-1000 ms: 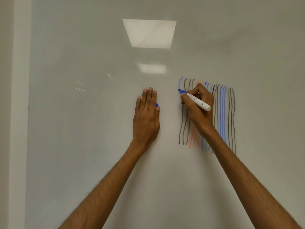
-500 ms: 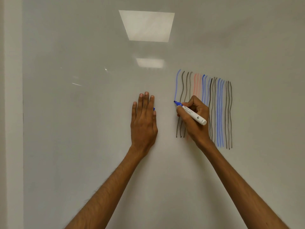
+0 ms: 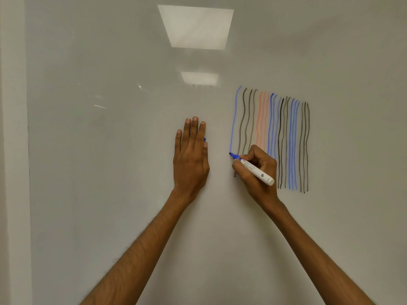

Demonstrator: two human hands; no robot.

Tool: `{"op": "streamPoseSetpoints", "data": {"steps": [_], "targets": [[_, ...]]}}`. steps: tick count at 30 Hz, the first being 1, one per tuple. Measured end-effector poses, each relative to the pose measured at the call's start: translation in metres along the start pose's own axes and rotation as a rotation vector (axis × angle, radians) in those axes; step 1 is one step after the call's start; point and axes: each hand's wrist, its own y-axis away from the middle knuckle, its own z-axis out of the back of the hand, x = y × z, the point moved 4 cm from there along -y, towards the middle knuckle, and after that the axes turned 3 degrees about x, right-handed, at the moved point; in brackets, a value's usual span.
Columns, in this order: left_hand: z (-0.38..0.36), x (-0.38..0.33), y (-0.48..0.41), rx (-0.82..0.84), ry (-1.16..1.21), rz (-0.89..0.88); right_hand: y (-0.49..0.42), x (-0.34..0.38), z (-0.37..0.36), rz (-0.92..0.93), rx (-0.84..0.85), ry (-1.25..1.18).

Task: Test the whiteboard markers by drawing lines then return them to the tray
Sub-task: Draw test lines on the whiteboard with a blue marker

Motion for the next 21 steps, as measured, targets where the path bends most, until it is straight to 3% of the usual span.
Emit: {"op": "streamPoseSetpoints", "data": {"steps": [15,21], "targets": [[0.000,0.000,0.001,-0.002,0.002,0.001,0.050,-0.005,-0.002,0.037,0.122,0.065],[0.002,-0.001,0.002,0.003,0.009,0.005,0.036,0.000,0.004,0.048,0.040,0.033]]}}
